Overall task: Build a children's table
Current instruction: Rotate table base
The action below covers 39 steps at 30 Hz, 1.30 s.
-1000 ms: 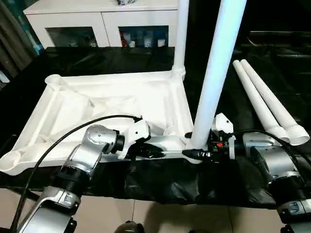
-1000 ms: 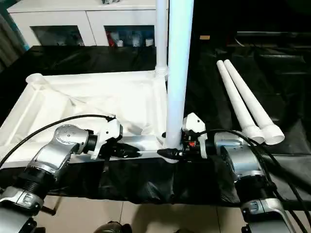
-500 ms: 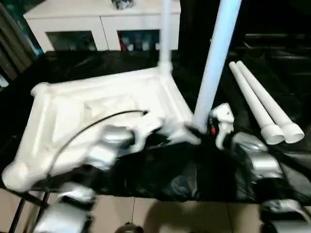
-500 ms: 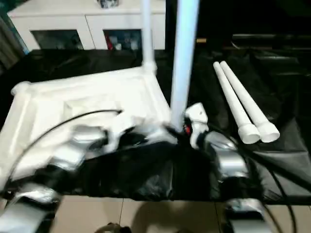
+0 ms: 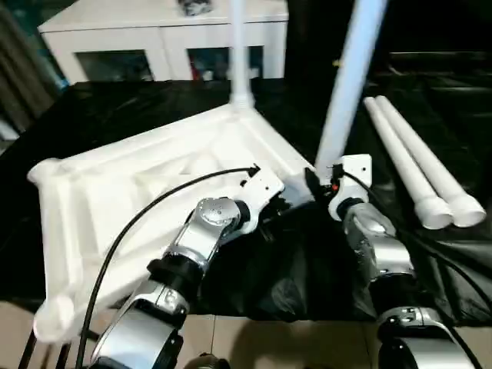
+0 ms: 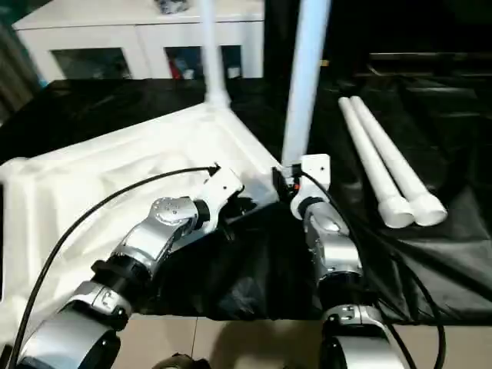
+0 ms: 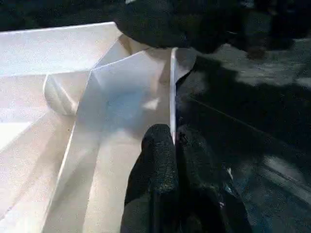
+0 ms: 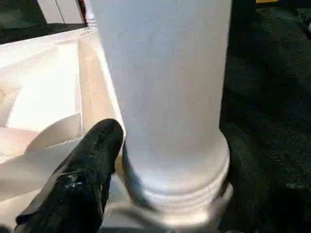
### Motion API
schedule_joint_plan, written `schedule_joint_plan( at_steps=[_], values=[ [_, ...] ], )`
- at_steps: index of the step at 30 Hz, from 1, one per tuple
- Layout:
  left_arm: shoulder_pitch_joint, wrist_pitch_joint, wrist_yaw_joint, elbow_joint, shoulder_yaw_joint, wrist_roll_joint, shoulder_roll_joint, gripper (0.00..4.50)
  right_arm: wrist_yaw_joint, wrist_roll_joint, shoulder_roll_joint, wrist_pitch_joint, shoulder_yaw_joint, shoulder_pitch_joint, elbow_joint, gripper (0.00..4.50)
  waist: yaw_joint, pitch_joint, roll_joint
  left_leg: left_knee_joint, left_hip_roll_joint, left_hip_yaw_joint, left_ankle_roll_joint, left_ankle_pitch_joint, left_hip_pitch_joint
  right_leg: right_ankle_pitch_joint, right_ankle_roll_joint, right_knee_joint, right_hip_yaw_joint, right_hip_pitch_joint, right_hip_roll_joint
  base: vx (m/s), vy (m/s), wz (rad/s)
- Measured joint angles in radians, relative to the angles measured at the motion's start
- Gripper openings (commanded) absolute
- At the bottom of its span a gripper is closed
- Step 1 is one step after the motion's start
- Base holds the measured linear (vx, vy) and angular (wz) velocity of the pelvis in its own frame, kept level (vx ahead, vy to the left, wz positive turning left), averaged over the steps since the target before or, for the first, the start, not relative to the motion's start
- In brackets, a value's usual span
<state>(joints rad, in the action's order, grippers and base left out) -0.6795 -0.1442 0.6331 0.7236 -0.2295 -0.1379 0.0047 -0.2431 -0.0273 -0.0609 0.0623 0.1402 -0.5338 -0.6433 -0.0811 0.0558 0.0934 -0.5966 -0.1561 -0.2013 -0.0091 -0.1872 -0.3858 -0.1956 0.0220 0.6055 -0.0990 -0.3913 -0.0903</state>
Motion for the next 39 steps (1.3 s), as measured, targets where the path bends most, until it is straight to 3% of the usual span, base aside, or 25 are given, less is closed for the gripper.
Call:
schedule_joint_plan(
  at_steps=[4,8,9,10,12,14,18,22,24,27,29,30,32,36,39],
  values=[
    [-0.028,0.043,-0.003,0.05,-0.003,-0.009,-0.013,0.0,0.057,0.065,-0.027,-0.02,-0.049,0.017,0.014,3.68,-0.009,0.0,0.001,0.0,0.0,0.0,0.0,0.0,-0.003,0.0,0.0,0.0,0.0,-0.003,0.0,0.0,0.0,0.0],
    [-0.047,0.083,-0.006,0.085,-0.003,-0.009,-0.014,0.0,0.033,0.064,-0.059,0.01,-0.052,0.091,0.148,3.68,-0.014,0.0,0.001,0.0,0.0,0.0,0.005,0.003,-0.009,0.0,-0.001,0.0,0.0,-0.008,0.0,0.0,0.0,0.0],
    [-0.048,0.084,-0.007,0.087,-0.002,-0.009,-0.014,0.28,0.022,0.062,-0.065,0.018,-0.051,0.104,0.175,3.73,-0.014,0.0,0.001,-0.001,0.0,0.0,0.005,0.003,-0.009,0.0,-0.001,0.001,0.0,-0.008,0.0,0.0,0.0,0.0],
    [-0.048,0.086,-0.007,0.088,0.0,-0.005,-0.014,0.28,0.014,0.061,-0.074,0.029,-0.051,0.117,0.203,3.73,-0.014,0.0,0.001,-0.001,0.0,0.0,0.005,0.003,-0.01,0.0,-0.001,0.001,0.0,-0.009,0.0,0.0,0.0,0.0],
    [-0.05,0.128,-0.007,0.082,0.027,0.029,-0.013,0.28,0.005,0.059,-0.091,0.055,-0.05,0.149,0.275,3.73,-0.014,0.001,-0.003,-0.003,-0.001,0.001,0.007,0.004,-0.014,0.0,-0.002,0.003,-0.002,-0.012,0.0,0.0,0.0,0.0],
    [-0.056,0.146,-0.031,0.066,0.038,0.034,-0.011,0.65,0.001,0.058,-0.101,0.089,-0.052,0.174,0.34,3.75,-0.01,0.001,-0.006,-0.005,-0.001,0.001,0.008,0.004,-0.015,0.001,-0.002,0.004,-0.001,-0.013,-0.001,0.0,0.0,0.0],
    [-0.055,0.147,-0.14,0.002,0.111,0.034,0.058,0.66,-0.019,0.044,-0.116,0.179,-0.062,0.253,0.466,3.75,-0.002,0.005,-0.02,-0.005,-0.002,0.001,0.007,0.004,-0.014,0.001,-0.002,0.005,-0.002,-0.013,0.0,0.0,0.0,0.0],
    [0.044,0.073,-0.216,-0.224,0.205,0.027,0.172,0.66,-0.103,0.023,-0.129,0.268,-0.128,0.319,0.566,3.75,0.006,0.005,-0.023,-0.005,-0.003,0.001,0.007,0.004,-0.014,0.0,-0.003,0.005,-0.002,-0.014,0.001,0.0,0.0,0.0],
    [0.07,0.034,-0.244,-0.281,0.252,0.005,0.229,0.66,-0.131,0.021,-0.129,0.304,-0.161,0.335,0.576,3.75,0.0,0.006,-0.025,-0.005,-0.004,0.001,0.007,0.004,-0.015,0.0,-0.003,0.005,-0.002,-0.015,0.002,0.0,0.0,0.0],
    [0.142,-0.041,-0.284,-0.386,0.29,-0.064,0.314,0.66,-0.136,0.022,-0.112,0.351,-0.196,0.32,0.58,3.75,-0.008,0.005,-0.025,-0.005,-0.004,0.001,0.006,0.004,-0.015,0.0,-0.003,0.005,-0.001,-0.014,0.001,0.0,0.0,0.0],
    [0.188,-0.103,-0.309,-0.44,0.32,-0.108,0.362,0.36,-0.134,0.024,-0.11,0.383,-0.207,0.305,0.58,3.75,-0.009,0.005,-0.027,-0.006,-0.003,0.001,0.002,0.001,-0.016,0.001,-0.003,0.005,-0.001,-0.014,0.001,0.0,0.0,0.0],
    [0.211,-0.138,-0.316,-0.466,0.329,-0.13,0.384,0.29,-0.134,0.024,-0.108,0.398,-0.209,0.299,0.58,3.45,-0.009,0.005,-0.028,-0.006,-0.003,0.001,0.002,0.001,-0.015,0.001,-0.003,0.005,-0.001,-0.014,0.001,0.0,0.0,0.0],
    [0.269,-0.242,-0.329,-0.528,0.342,-0.185,0.437,0.26,-0.137,0.022,-0.109,0.447,-0.216,0.284,0.58,3.38,-0.009,0.004,-0.03,-0.006,-0.003,0.001,0.002,0.001,-0.015,0.001,-0.003,0.005,-0.001,-0.013,0.001,0.0,0.0,0.0],
    [0.328,-0.384,-0.342,-0.57,0.364,-0.216,0.472,0.0,-0.148,0.022,-0.112,0.532,-0.234,0.264,0.574,2.94,-0.014,0.003,-0.03,-0.006,-0.003,0.001,0.0,0.002,-0.014,0.001,-0.003,0.006,-0.001,-0.013,0.001,0.0,0.0,0.0],
    [0.333,-0.413,-0.33,-0.541,0.355,-0.205,0.477,0.0,-0.147,0.024,-0.106,0.554,-0.251,0.226,0.541,2.86,-0.016,0.003,-0.03,-0.007,-0.003,0.001,0.0,0.003,-0.013,0.003,-0.003,0.006,-0.001,-0.012,0.001,0.0,0.0,0.0]
  ],
)
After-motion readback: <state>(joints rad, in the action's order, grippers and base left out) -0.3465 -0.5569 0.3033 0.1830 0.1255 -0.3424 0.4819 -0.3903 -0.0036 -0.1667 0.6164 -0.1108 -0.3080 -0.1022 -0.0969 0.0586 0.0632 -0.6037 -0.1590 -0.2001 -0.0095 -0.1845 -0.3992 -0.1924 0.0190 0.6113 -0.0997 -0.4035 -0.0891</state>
